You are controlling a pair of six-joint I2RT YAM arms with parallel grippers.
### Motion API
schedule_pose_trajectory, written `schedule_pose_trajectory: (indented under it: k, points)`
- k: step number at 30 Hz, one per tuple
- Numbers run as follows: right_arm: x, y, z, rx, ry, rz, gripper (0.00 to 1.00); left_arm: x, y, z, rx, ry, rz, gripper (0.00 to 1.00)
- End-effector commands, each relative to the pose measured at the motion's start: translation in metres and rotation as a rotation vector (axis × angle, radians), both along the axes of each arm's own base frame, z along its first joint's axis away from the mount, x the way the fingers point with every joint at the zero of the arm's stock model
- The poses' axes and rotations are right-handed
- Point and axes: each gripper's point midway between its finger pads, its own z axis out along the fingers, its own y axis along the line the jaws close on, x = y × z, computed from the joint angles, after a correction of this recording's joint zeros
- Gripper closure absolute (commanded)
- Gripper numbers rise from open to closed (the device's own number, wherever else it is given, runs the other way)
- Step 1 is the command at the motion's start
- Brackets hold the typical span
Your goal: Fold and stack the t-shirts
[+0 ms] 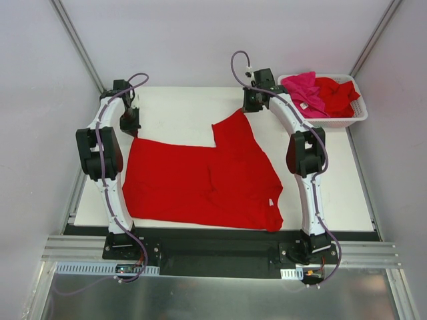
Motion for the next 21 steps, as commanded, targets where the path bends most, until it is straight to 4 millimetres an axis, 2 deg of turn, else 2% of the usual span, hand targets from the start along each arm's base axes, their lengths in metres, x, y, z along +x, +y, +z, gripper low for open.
schedule_pose_trajectory:
  k: [1,7,16,21]
  points:
    - [0.007,0.004,0.078,0.057,-0.152,0.014,0.99,0.004,0.002,0.037,0.017,-0.072,0.021,1.0]
    - [0.008,0.004,0.091,0.063,-0.182,0.02,0.99,0.002,0.004,0.04,0.034,-0.077,0.026,1.0]
    - [0.017,-0.001,0.126,0.089,-0.265,0.008,0.99,0.003,0.009,0.044,0.062,-0.084,0.038,1.0]
    - [0.023,-0.001,0.134,0.113,-0.29,0.007,0.99,0.002,0.015,0.042,0.094,-0.073,0.052,1.0]
